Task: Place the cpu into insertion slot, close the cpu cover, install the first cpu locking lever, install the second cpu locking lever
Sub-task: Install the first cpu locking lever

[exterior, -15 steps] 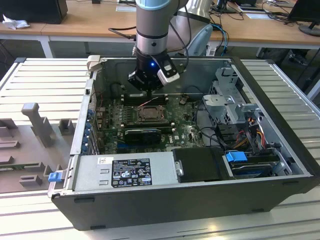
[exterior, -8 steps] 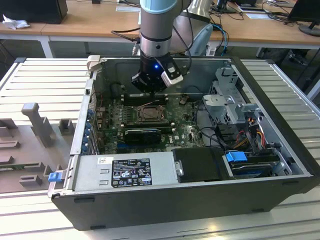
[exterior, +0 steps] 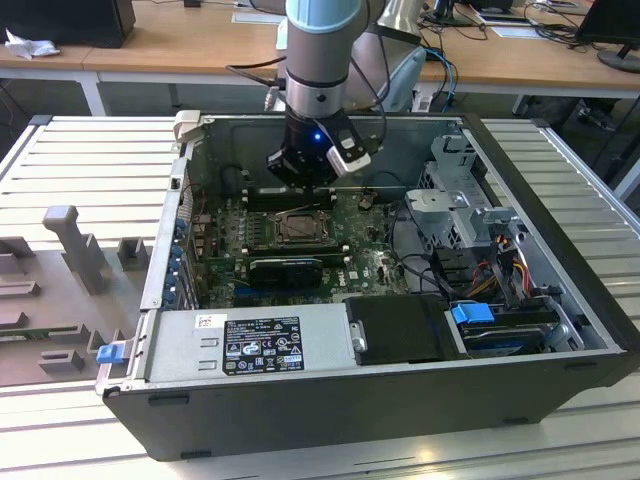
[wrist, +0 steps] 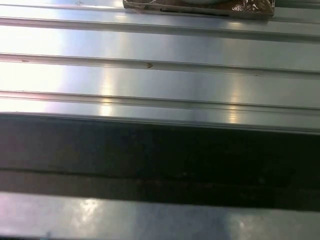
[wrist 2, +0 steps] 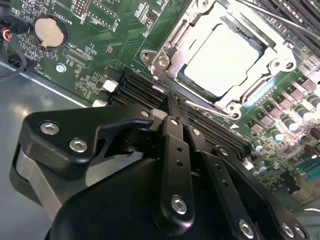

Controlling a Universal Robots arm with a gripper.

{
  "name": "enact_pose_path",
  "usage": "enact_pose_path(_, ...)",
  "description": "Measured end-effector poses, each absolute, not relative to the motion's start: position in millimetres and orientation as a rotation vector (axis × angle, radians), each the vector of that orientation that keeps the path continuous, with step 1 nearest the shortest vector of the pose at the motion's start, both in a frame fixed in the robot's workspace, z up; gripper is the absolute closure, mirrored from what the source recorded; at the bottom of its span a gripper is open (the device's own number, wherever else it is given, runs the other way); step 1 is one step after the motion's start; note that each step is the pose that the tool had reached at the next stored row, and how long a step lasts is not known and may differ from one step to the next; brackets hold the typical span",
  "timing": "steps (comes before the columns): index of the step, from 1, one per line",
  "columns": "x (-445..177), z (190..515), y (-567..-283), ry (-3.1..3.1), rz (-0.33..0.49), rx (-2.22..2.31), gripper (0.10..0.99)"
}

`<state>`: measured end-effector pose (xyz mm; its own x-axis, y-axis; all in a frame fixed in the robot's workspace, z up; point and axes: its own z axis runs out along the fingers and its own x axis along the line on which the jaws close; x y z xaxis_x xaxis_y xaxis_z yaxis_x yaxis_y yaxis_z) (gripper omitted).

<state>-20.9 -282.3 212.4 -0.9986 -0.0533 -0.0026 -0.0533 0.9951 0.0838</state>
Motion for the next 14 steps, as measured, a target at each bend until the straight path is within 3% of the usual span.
enact_pose_path(14,-18.4,203.3,-282.4,3.139,0.113,-0.084,0.980)
